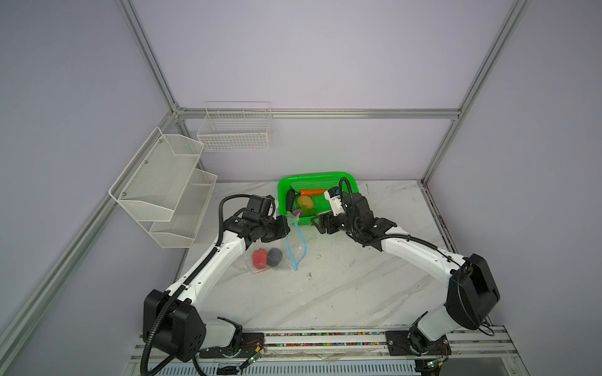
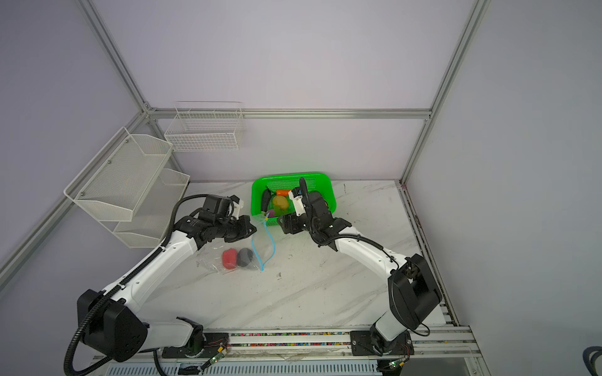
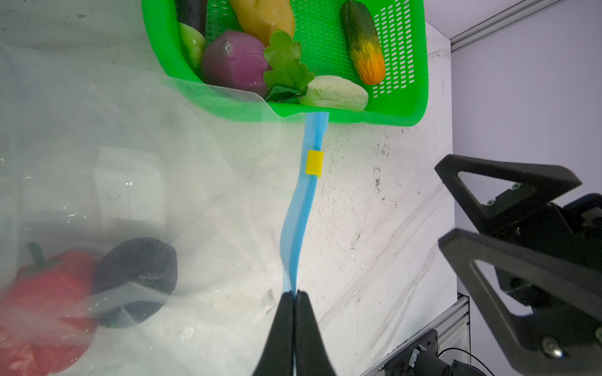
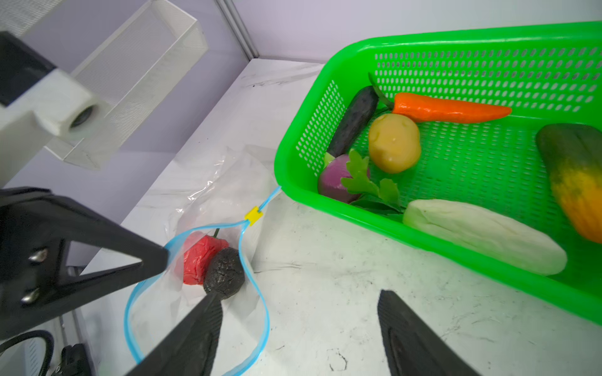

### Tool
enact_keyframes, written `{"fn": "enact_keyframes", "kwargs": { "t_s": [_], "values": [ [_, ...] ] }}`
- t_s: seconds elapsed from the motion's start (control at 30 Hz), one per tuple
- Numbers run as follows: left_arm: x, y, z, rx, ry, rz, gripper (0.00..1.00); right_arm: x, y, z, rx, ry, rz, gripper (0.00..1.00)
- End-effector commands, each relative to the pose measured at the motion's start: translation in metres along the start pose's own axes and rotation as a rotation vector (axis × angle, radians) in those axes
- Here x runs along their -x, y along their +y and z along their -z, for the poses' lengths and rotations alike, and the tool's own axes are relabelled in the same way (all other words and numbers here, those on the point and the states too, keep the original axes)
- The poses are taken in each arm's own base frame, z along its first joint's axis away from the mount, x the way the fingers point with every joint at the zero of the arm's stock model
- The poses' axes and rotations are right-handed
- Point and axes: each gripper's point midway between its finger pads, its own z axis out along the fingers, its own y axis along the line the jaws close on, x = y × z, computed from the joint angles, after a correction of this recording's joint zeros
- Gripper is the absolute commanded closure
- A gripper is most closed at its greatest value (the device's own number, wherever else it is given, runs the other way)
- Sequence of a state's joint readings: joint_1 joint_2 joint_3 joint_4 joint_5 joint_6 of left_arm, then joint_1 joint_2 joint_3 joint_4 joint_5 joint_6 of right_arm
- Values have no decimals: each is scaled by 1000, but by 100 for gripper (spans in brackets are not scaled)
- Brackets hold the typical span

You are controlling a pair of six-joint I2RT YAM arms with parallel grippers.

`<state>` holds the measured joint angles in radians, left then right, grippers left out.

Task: Place the food in the zip-top bag and seal the zipper
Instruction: 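Move the right gripper back over the green basket while the left gripper holds the zipper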

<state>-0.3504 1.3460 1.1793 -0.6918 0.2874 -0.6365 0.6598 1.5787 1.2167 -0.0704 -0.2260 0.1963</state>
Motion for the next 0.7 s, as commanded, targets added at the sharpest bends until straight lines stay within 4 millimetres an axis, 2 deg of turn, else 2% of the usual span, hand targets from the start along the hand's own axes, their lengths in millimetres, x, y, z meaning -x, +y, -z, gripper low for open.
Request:
{"fn": "enact_keyframes", "kwargs": {
  "t_s": [0.0, 0.07, 0.27, 0.47, 0.67],
  "values": [
    [-3, -4, 7, -28, -30, -15, 100, -1, -21, -4, -80, 27, 27, 23],
    [-4, 0, 9, -14, -44, -18, 100, 2, -28, -6, -103, 28, 19, 23],
    [-7, 10, 5, 24, -38, -25, 100, 15, -30, -5, -134, 30, 4, 24],
    [0, -1, 11, 13, -55, -40, 100, 10, -29, -9, -117, 50, -1, 24],
    [-1, -4, 6, 19, -29, -42, 100, 20, -27, -11, -116, 57, -24, 23]
  ]
}}
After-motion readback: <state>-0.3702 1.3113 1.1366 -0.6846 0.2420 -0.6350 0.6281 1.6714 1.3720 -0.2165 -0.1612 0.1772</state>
